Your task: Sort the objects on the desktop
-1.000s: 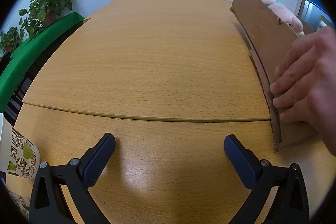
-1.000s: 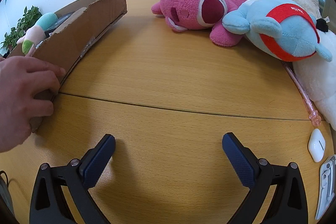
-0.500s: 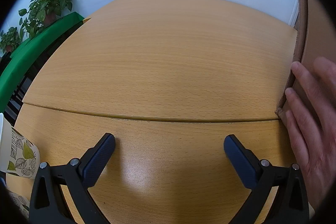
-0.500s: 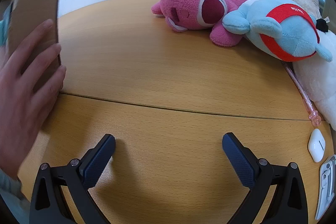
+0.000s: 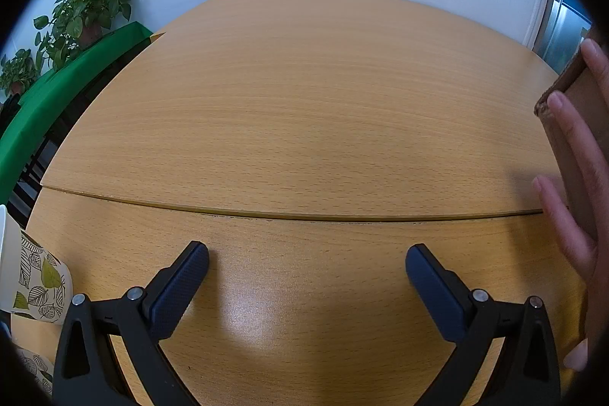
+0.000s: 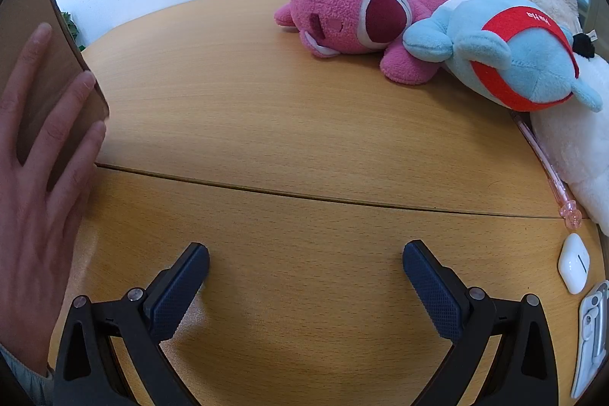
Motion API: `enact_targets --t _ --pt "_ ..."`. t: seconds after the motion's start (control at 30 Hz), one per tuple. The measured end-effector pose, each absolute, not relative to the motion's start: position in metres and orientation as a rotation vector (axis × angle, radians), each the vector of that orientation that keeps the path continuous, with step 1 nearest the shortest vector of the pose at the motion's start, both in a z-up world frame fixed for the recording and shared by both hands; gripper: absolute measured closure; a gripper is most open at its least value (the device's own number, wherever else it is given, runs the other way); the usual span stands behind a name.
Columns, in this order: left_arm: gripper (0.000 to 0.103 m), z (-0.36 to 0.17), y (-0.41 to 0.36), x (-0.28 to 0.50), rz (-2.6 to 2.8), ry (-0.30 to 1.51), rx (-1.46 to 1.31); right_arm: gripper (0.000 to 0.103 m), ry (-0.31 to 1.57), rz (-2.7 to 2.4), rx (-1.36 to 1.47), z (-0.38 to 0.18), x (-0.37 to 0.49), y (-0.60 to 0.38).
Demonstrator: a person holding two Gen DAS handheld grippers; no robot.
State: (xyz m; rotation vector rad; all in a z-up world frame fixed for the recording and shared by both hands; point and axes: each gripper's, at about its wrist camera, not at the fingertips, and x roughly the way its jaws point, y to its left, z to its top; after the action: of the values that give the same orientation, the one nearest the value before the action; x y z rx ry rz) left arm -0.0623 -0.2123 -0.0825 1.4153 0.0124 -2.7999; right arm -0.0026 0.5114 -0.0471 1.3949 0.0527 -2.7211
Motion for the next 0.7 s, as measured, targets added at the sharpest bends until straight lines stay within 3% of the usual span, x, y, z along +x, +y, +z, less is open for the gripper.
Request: enact_targets --t 0.7 --pt "0.0 -0.0845 -0.21 -0.0625 -2.796 0.015 1.411 0.0 0.053 -2.722 1.395 -0.0468 -0.0039 0.5113"
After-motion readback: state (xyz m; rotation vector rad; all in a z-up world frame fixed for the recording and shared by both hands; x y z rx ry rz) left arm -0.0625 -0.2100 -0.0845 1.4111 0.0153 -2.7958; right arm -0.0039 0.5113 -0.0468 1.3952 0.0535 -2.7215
